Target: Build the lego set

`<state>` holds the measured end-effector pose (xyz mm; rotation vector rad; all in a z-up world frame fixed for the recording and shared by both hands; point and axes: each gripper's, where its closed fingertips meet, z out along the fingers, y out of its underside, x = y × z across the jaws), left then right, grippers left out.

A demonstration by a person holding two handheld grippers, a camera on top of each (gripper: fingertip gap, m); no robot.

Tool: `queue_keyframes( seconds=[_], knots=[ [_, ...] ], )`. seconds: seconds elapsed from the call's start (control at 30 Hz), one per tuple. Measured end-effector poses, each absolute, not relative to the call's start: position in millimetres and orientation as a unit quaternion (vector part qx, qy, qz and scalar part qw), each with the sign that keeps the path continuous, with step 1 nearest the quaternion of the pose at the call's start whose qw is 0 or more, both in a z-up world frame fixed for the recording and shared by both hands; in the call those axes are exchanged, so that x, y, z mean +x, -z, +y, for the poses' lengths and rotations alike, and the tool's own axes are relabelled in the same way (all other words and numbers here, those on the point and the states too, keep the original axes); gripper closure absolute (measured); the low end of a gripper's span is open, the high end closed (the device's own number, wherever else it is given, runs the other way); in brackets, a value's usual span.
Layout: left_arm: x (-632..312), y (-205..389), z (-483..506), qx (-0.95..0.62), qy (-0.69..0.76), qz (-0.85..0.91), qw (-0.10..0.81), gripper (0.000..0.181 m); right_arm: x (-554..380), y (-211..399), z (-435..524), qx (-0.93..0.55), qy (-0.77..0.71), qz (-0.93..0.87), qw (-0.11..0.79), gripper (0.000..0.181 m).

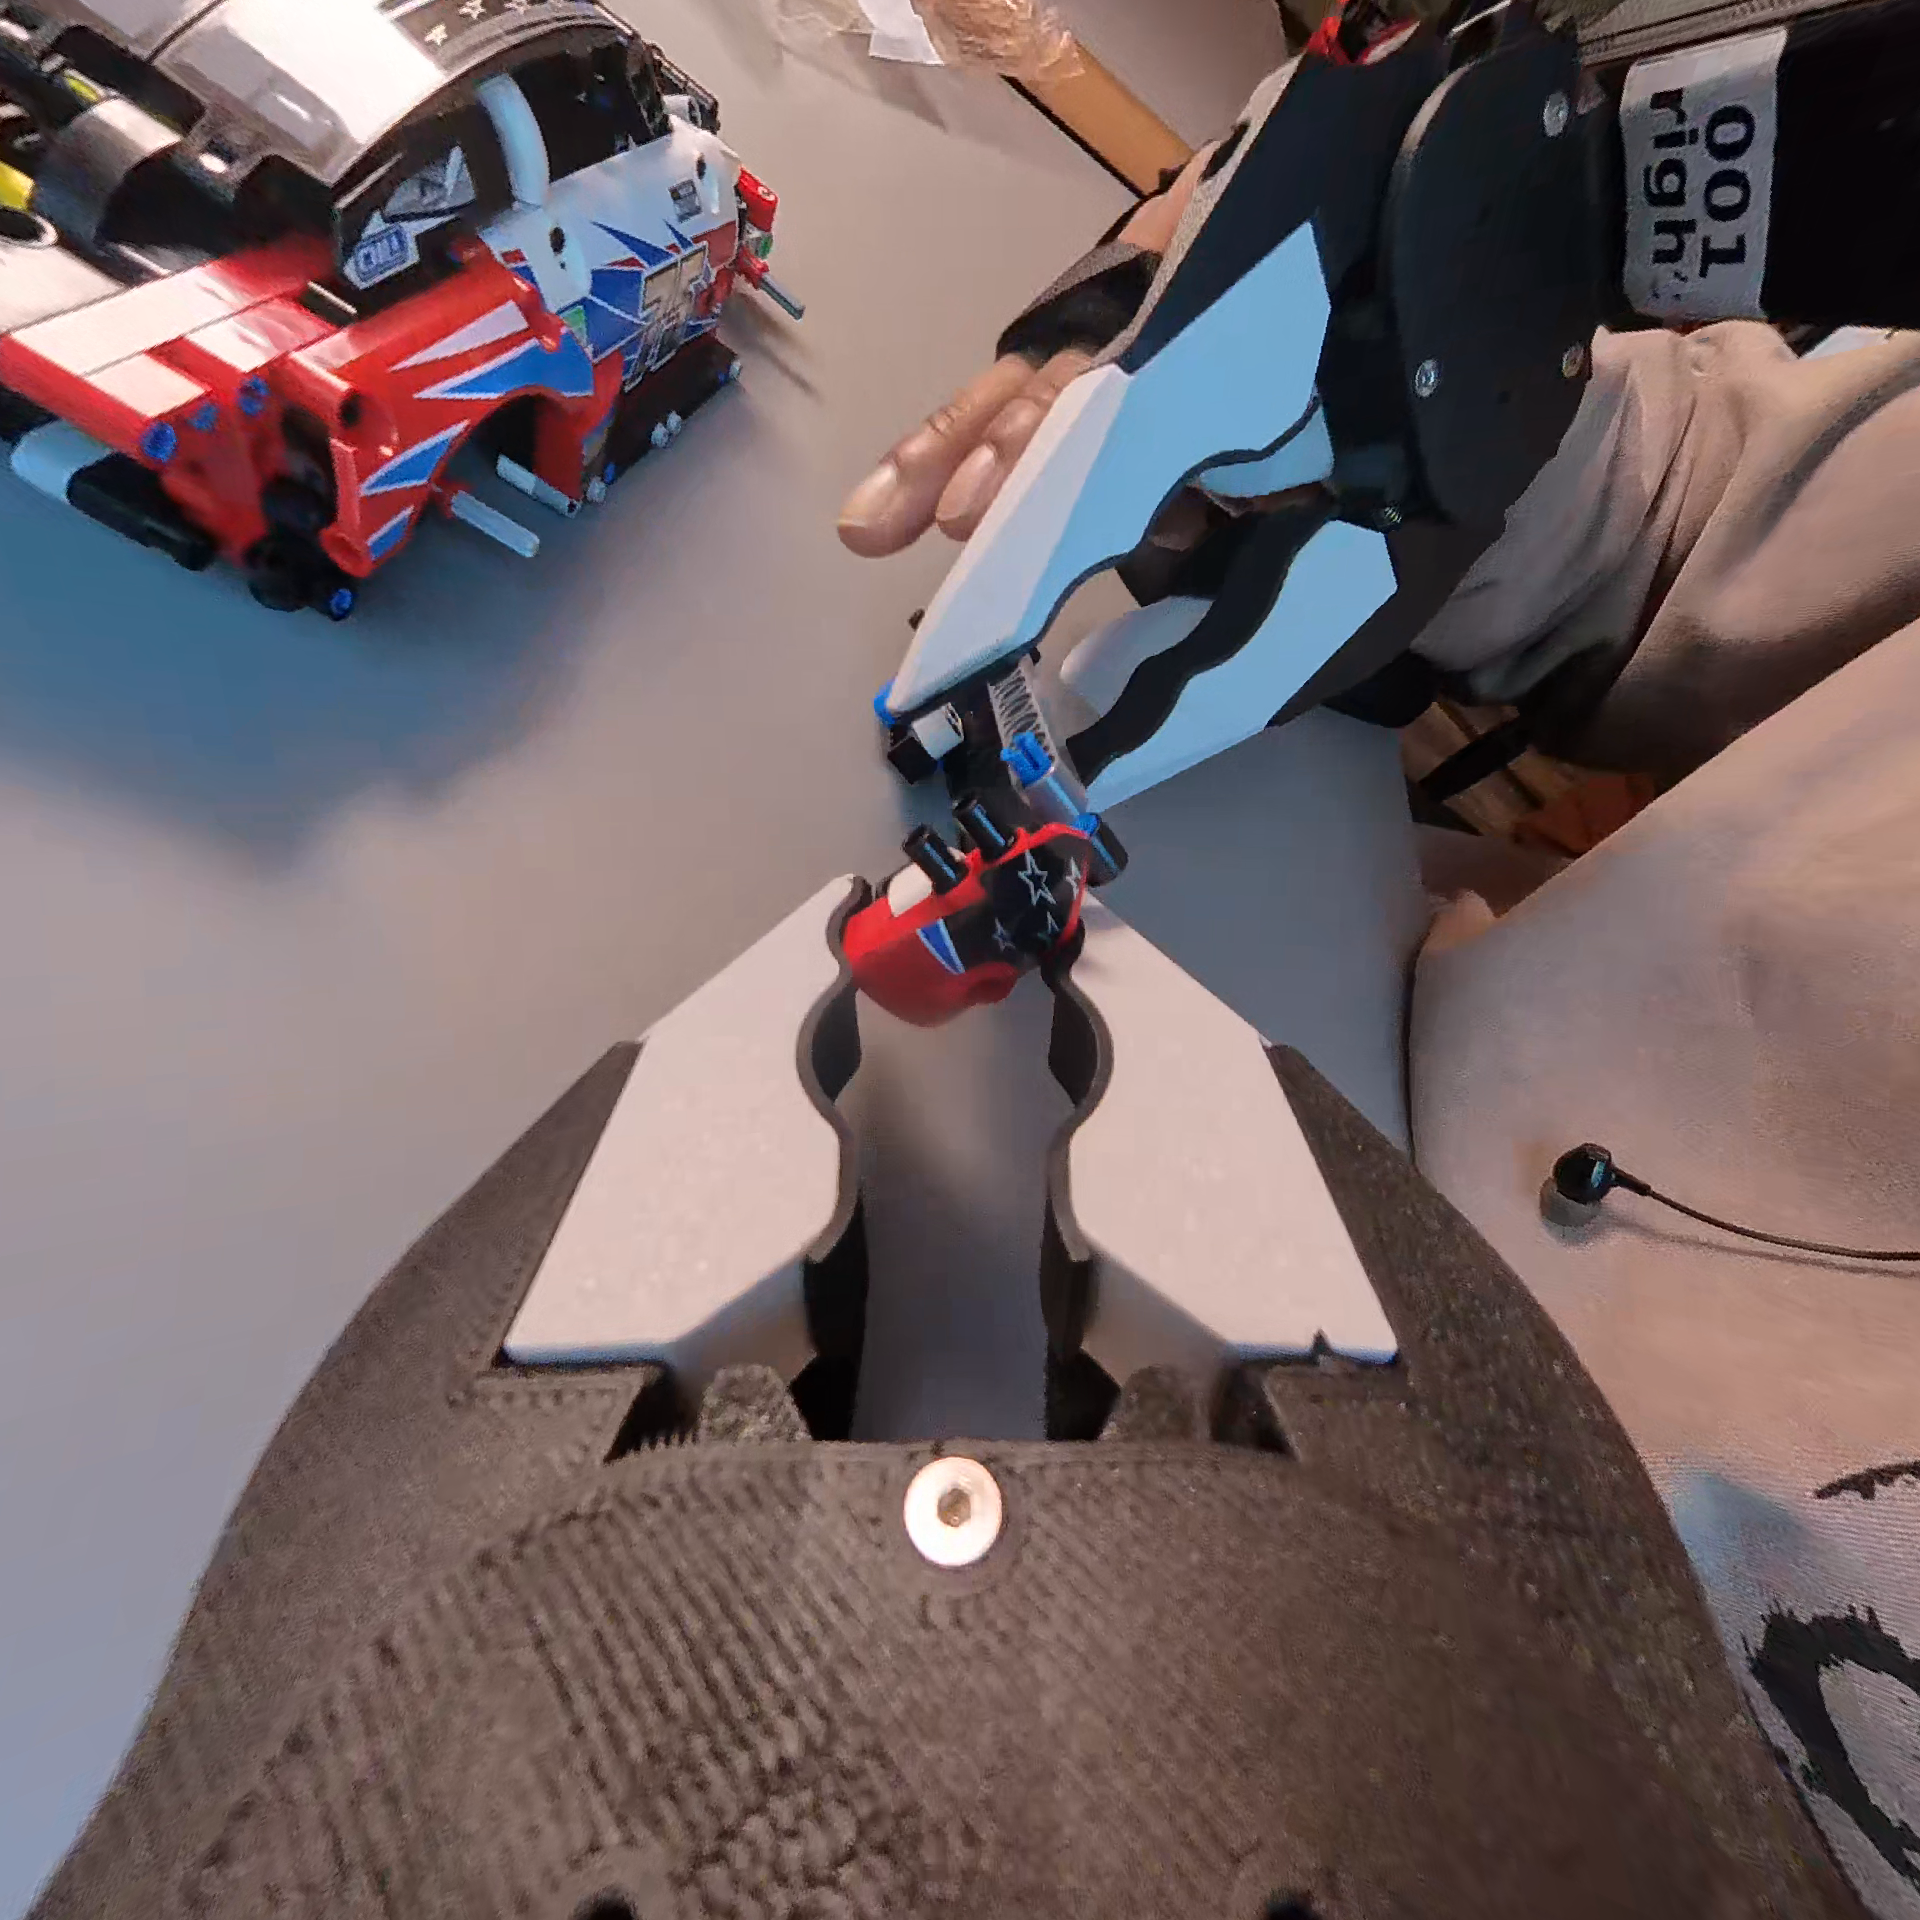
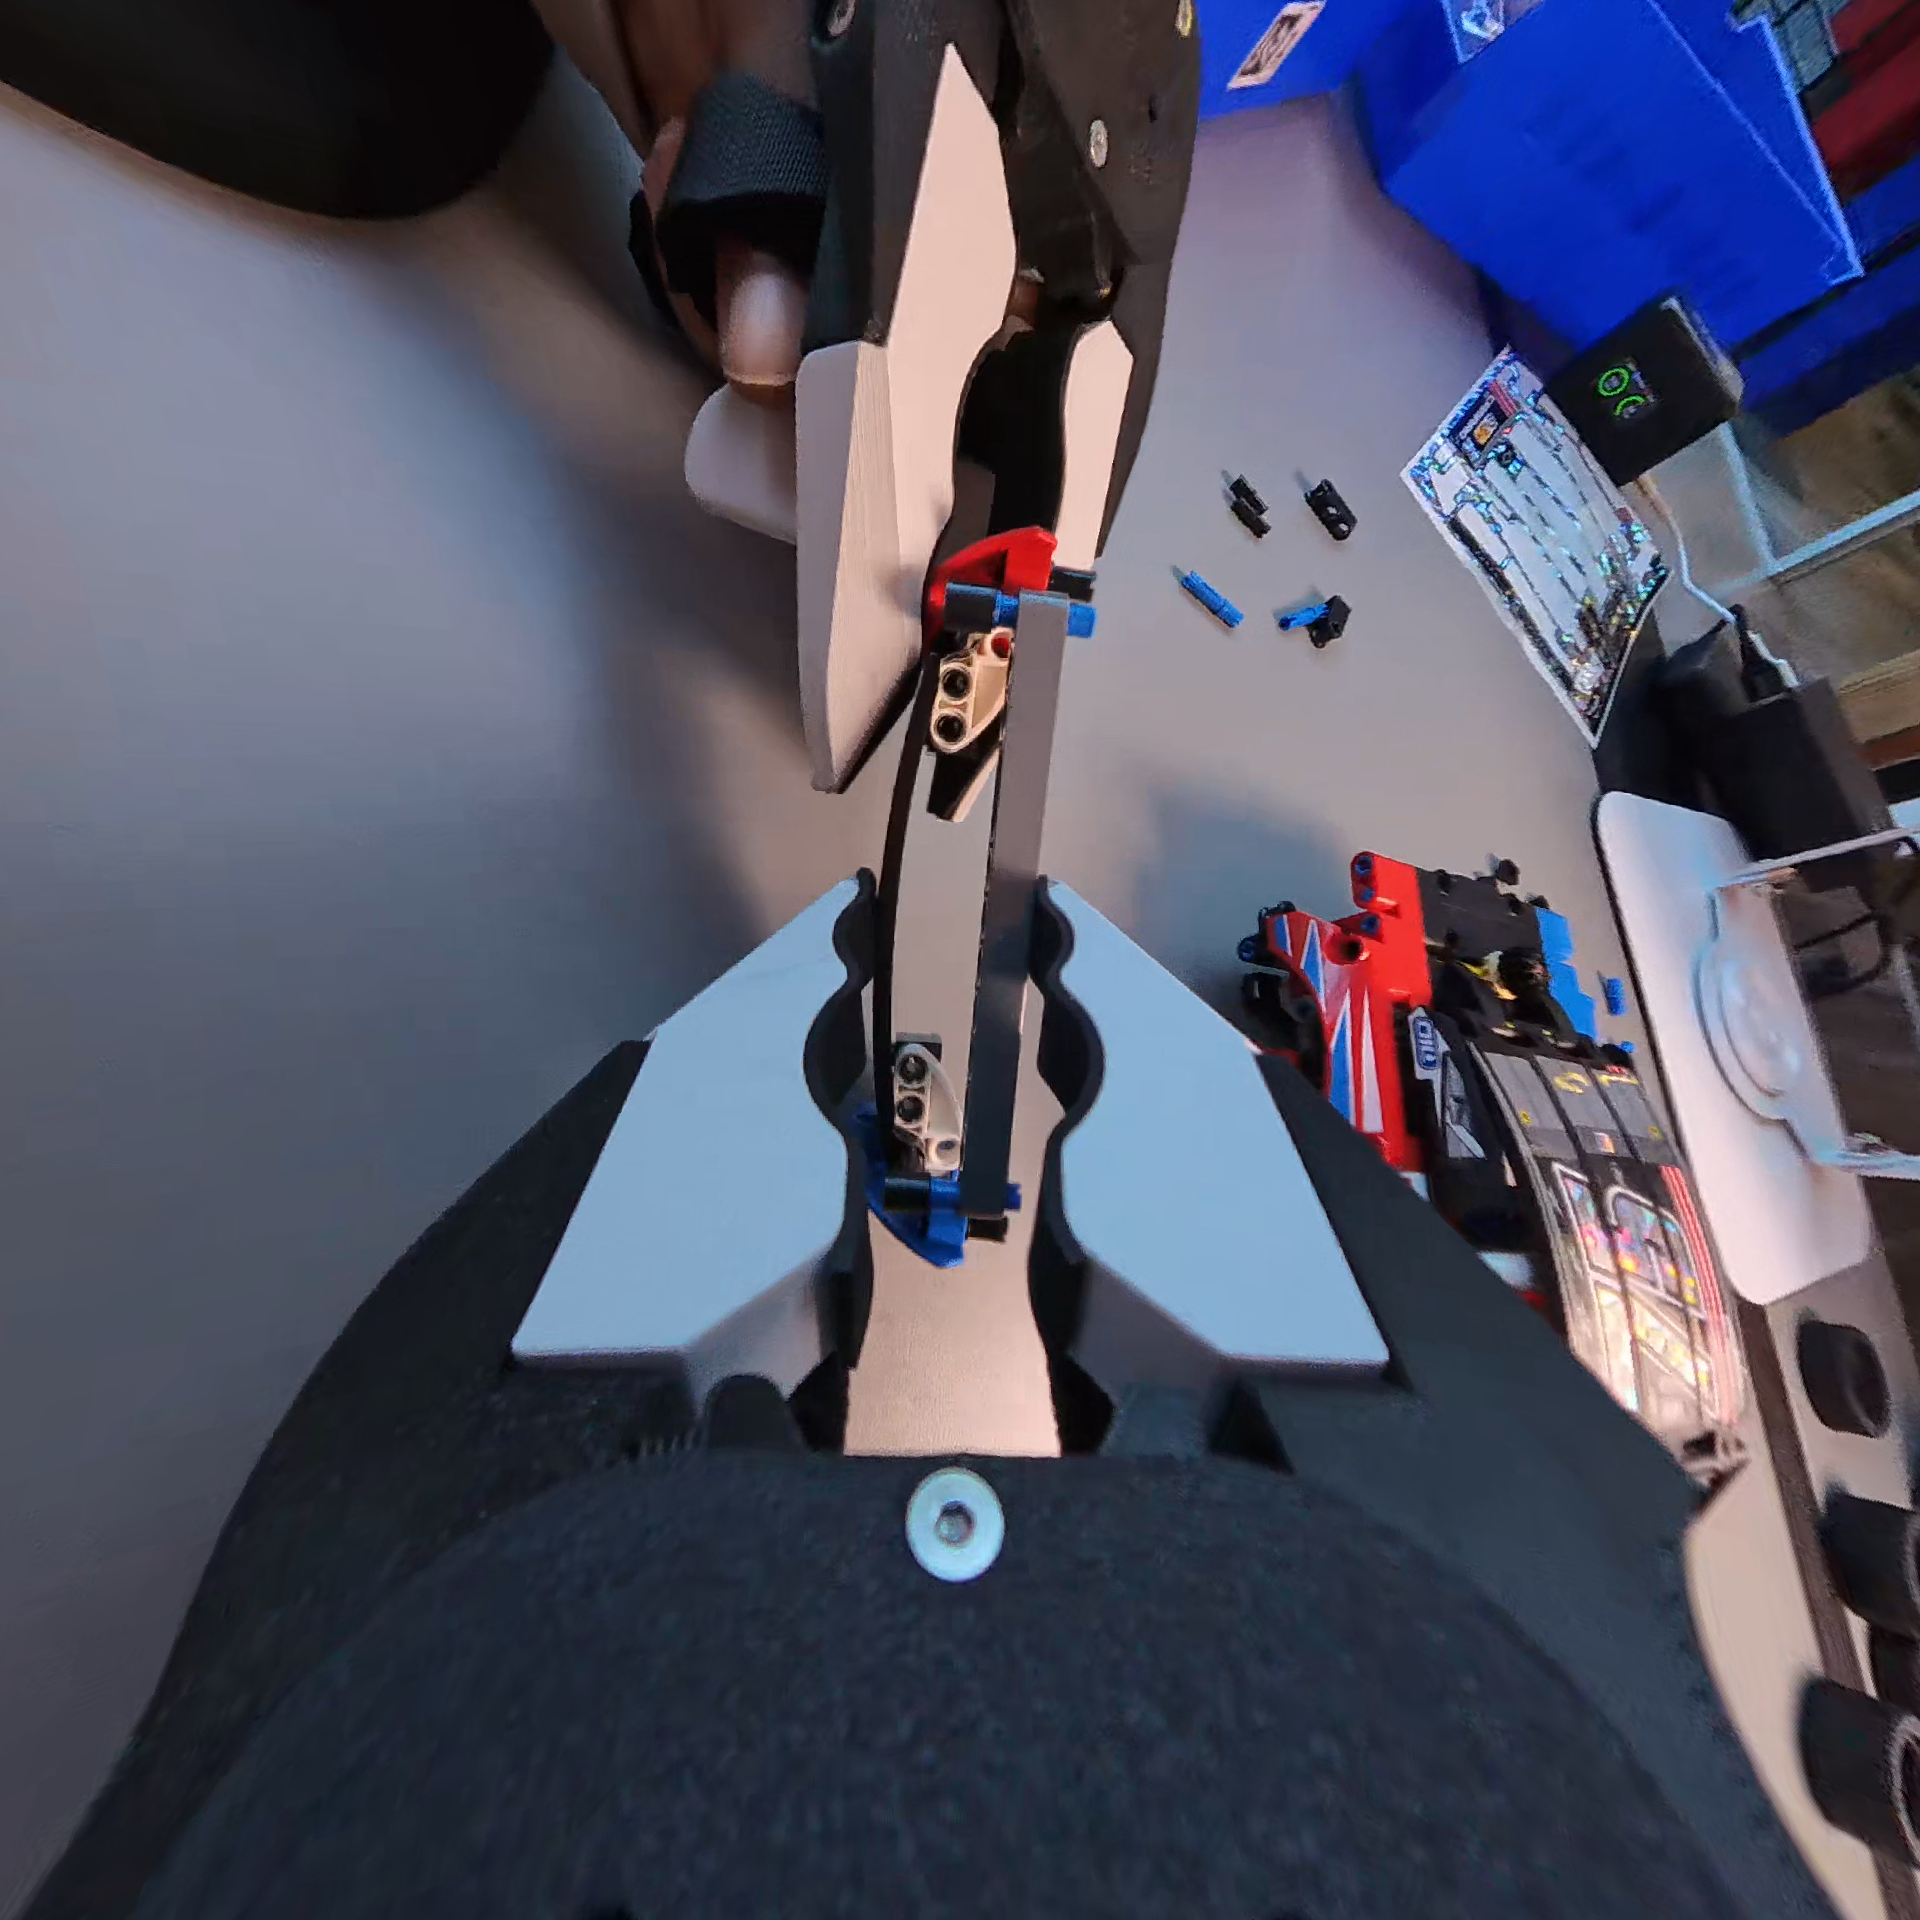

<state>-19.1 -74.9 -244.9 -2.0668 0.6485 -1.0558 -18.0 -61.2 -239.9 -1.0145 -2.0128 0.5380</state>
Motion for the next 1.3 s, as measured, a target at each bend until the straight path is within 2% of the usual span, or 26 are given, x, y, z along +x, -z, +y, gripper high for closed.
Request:
queue_keyframes(
  seconds=[0.07,0.17,0.33,0.37,0.7,0.83,0.93,0.97,1.1,1.3],
  knots=[
    [-22.3,244.0,-76.1,-0.797,0.396,0.267,0.371,0.149,-18.5,239.6,-62.7,-0.406,-0.225,-0.799,0.381,0.157],
    [-32.7,233.0,-69.6,-0.777,0.319,0.317,0.441,0.133,-18.1,240.7,-63.1,-0.41,-0.24,-0.803,0.36,0.158],
    [-30.7,221.6,-71.4,-0.731,0.207,0.401,0.512,0.14,-17.6,243.9,-64.5,-0.418,-0.253,-0.809,0.326,0.158],
    [-30.6,224.5,-71.7,-0.733,0.194,0.409,0.508,0.151,-17.4,244.9,-66.1,-0.421,-0.253,-0.811,0.316,0.157],
    [-28.1,236.0,-72.7,-0.752,0.232,0.397,0.473,0.156,-32.1,231.3,-74.4,-0.419,-0.255,-0.81,0.321,0.153],
    [-29.3,245.1,-76.4,-0.759,0.243,0.397,0.455,0.155,-34.5,240.2,-78.1,-0.393,-0.234,-0.836,0.304,0.159],
    [-30.8,241.8,-83.3,-0.749,0.271,0.403,0.451,0.133,-32.2,236.7,-77.5,-0.394,-0.261,-0.833,0.289,0.159],
    [-33.2,243.6,-83.7,-0.75,0.267,0.406,0.448,0.132,-31.7,233.4,-78.3,-0.393,-0.276,-0.829,0.288,0.159],
    [-30.9,249.7,-83.6,-0.753,0.249,0.423,0.437,0.15,-33.8,226.6,-82.7,-0.389,-0.309,-0.82,0.284,0.159],
    [-32.9,253.7,-84.5,-0.762,0.238,0.425,0.426,0.153,-40.3,224.8,-88.8,-0.391,-0.302,-0.82,0.289,0.155]
  ],
)
